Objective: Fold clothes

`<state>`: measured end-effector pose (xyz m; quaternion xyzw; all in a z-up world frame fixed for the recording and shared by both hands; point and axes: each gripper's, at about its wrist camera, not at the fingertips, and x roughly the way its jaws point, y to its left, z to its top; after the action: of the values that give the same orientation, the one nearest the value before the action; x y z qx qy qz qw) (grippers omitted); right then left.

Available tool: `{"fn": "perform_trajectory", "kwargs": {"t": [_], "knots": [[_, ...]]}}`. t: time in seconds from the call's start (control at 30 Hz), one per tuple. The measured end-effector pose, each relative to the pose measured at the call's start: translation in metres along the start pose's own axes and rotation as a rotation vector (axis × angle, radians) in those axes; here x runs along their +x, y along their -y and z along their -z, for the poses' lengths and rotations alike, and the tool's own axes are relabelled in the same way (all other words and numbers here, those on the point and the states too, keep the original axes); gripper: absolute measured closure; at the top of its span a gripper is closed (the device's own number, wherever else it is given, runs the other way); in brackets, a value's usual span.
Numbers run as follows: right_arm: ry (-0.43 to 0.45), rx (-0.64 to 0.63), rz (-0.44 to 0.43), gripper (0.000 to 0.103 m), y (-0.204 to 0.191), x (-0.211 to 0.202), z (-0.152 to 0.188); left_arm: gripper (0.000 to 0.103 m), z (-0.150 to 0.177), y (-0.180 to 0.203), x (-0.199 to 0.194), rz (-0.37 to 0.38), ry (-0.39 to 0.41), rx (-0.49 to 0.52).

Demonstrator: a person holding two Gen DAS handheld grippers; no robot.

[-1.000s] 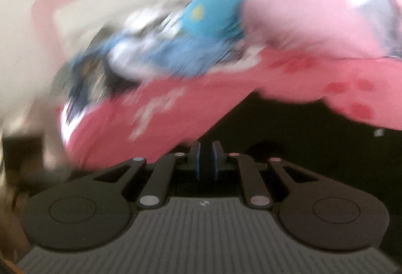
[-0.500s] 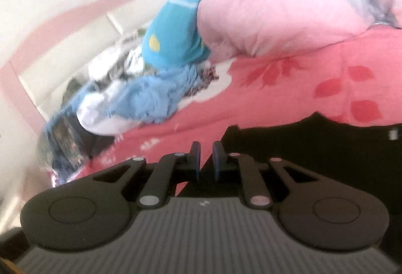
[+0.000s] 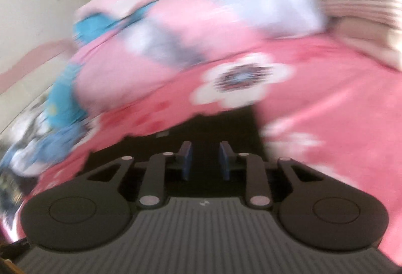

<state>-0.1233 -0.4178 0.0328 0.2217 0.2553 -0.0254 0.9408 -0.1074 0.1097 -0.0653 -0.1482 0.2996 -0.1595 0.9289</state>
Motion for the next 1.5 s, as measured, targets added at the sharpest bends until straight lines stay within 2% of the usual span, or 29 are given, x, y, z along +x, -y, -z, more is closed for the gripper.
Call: {"fn": "perform_trajectory", "kwargs": {"t": [0.1, 0.2, 0.37, 0.47, 0.57, 0.63, 0.8, 0.87, 1.03, 1.1, 1.13, 1.3, 1.5], "knots": [[0.004, 0.071, 0.032, 0.078, 0.037, -0.019, 0.004, 0.085, -0.001, 0.007, 0.0, -0.031, -0.008, 0.017], [-0.039, 0.058, 0.001, 0.078, 0.043, -0.02, 0.013, 0.085, -0.004, 0.013, 0.001, -0.061, -0.024, 0.026], [-0.226, -0.105, -0.052, 0.078, 0.025, 0.008, 0.027, 0.085, -0.009, 0.02, 0.004, -0.101, -0.056, 0.042], [-0.331, -0.216, -0.022, 0.079, 0.012, 0.046, 0.032, 0.085, -0.012, 0.024, 0.006, -0.12, -0.079, 0.054], [-0.267, -0.191, 0.006, 0.08, 0.014, 0.077, 0.009, 0.085, -0.016, 0.027, 0.008, -0.134, -0.108, 0.069], [-0.188, -0.124, 0.008, 0.079, 0.021, 0.089, -0.014, 0.085, -0.019, 0.029, 0.009, -0.141, -0.126, 0.081], [-0.019, 0.101, -0.121, 0.073, 0.055, 0.069, -0.051, 0.085, -0.022, 0.031, 0.011, -0.148, -0.148, 0.086], [0.011, 0.107, -0.101, 0.071, 0.066, 0.054, -0.05, 0.084, -0.023, 0.031, 0.012, -0.147, -0.157, 0.093], [-0.023, 0.099, -0.025, 0.068, 0.098, 0.036, -0.027, 0.08, -0.03, 0.03, 0.008, -0.136, -0.167, 0.077], [-0.05, 0.116, -0.002, 0.068, 0.109, 0.036, -0.016, 0.068, -0.033, 0.031, 0.004, -0.145, -0.147, 0.071], [-0.062, 0.128, 0.003, 0.068, 0.114, 0.038, -0.011, 0.066, -0.036, 0.032, 0.002, -0.152, -0.132, 0.069], [-0.096, 0.179, -0.011, 0.068, 0.125, 0.047, 0.012, 0.065, -0.052, 0.031, 0.003, -0.137, -0.085, 0.047], [-0.117, 0.182, -0.004, 0.067, 0.121, 0.061, 0.018, 0.066, -0.069, 0.032, 0.042, -0.12, -0.096, 0.075]]}}
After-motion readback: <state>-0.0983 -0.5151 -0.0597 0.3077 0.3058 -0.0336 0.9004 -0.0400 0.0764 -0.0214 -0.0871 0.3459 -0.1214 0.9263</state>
